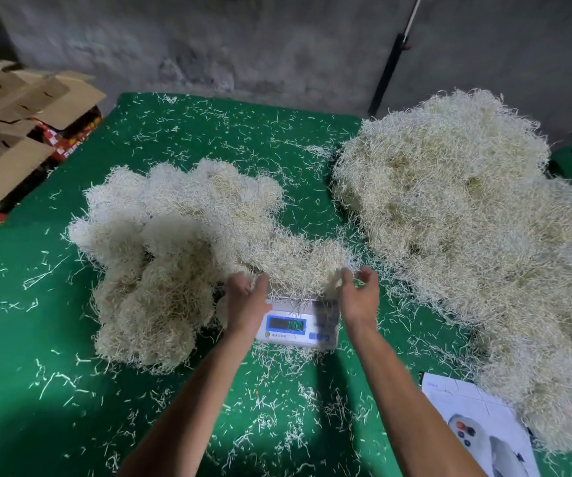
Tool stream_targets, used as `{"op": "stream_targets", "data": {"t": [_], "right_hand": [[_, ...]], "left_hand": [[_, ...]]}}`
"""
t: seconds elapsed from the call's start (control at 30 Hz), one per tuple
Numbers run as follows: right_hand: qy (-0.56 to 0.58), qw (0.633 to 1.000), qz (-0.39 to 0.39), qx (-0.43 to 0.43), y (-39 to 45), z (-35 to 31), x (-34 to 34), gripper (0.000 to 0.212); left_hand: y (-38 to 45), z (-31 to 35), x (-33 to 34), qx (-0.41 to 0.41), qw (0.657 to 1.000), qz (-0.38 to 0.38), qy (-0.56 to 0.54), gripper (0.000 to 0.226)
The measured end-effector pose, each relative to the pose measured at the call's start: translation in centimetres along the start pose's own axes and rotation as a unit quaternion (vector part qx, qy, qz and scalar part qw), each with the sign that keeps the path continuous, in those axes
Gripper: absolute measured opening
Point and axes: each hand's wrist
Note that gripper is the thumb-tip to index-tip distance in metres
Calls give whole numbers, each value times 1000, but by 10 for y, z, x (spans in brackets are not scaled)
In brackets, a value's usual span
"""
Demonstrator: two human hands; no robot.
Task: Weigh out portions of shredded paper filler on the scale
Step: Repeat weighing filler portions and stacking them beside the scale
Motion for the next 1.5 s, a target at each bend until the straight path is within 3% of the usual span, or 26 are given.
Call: {"op": "stream_targets", "data": {"t": [0.1, 0.17, 0.27, 0.33, 0.47, 0.6, 0.67, 0.8, 0.93, 1.03, 1.1, 1.17, 1.27, 1.37, 1.43, 1.5], "right_hand": [[-7, 1000, 0, -30, 24, -16, 17, 48], [-12, 999, -12, -32, 37, -17, 31, 43], [6, 995, -95, 25, 47, -9, 50, 49], [51, 985, -151, 61, 54, -2, 59, 63], [191, 943, -237, 133, 75, -11, 60, 91], [105, 964, -232, 80, 97, -25, 51, 77], [59, 972, -207, 98, 111, -24, 50, 77], [34, 988, -93, 118, 148, -30, 40, 27], [-19, 992, -7, 123, 195, -44, -7, 33], [-30, 993, 69, 89, 225, -53, -46, 28], [-50, 993, 106, 27, 229, -53, -61, 24], [-89, 987, 115, -63, 225, -45, -69, 29], [-164, 969, 75, -167, 213, -34, -83, 32], [-302, 936, -16, -181, 204, -31, -98, 32], [-501, 849, -51, -162, 194, -33, -100, 35], [-588, 788, -49, -178, 169, -49, -93, 30]], "left_hand": [[25, 28, 27, 20, 999, -28, 41, 48], [42, 39, 48, 9, 996, -20, 92, 66], [56, 44, 76, 5, 978, -65, 196, 89], [55, 45, 91, -10, 976, -114, 183, 98], [51, 50, 110, -21, 984, -143, 105, 102], [42, 55, 125, -22, 984, -142, 104, 92], [35, 60, 134, -12, 986, -137, 95, 87], [16, 70, 152, -1, 985, -144, 93, 74], [-11, 52, 142, -22, 987, -147, 62, 79], [2, 40, 117, 31, 997, -44, 53, 34], [17, 37, 102, -6, 1000, 16, -26, 18], [30, 38, 93, -75, 994, 13, -82, 13], [42, 35, 84, -155, 976, -50, -142, 35], [47, 37, 76, -147, 971, -61, -179, 41], [45, 37, 72, -163, 966, -52, -193, 47], [39, 38, 70, -178, 960, -71, -203, 54]]}}
Point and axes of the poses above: each hand's wrist, its own y-axis towards the middle knuckle, its own x-axis out of the palm, z = x × y, and after that the axes turned 7 degrees about z, right-handed
